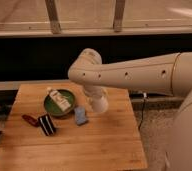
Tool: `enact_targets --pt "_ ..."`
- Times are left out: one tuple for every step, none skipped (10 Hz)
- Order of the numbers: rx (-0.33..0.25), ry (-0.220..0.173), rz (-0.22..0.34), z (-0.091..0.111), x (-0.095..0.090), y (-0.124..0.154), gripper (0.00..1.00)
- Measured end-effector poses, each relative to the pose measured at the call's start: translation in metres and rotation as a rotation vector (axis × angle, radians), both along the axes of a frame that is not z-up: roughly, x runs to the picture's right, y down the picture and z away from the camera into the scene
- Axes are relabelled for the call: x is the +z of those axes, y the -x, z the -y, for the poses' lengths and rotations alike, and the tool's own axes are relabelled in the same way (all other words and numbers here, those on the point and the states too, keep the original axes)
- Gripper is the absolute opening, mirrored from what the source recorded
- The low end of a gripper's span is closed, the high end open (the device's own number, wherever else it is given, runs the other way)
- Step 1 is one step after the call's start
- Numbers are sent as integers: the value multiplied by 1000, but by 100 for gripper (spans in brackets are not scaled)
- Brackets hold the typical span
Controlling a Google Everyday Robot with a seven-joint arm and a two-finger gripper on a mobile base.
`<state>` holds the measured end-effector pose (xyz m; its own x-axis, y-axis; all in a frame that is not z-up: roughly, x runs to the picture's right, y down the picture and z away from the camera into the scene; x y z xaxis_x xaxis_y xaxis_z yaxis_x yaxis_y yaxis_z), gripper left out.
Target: Place the ceramic cup over the eraser
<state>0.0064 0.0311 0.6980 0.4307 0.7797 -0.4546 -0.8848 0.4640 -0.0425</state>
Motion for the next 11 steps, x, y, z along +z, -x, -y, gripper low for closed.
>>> enact_targets --pt "-26 -10 15 9 -2 11 2" --pt "-66 -17 47 22 -5 32 2" --pt "-99 -19 79 33 -7 49 2" --pt "-130 -15 108 40 -9 65 2" --pt "-157 -12 129 46 -11 77 2" --pt "-202 1 162 51 -13 99 2" --pt "-248 15 192 49 -17 119 2" --pt "-284 28 212 44 -22 133 2" --pt "-321 40 232 37 -28 148 2" --pt "-372 57 257 22 -38 167 2" --pt "-405 66 272 12 -44 179 2"
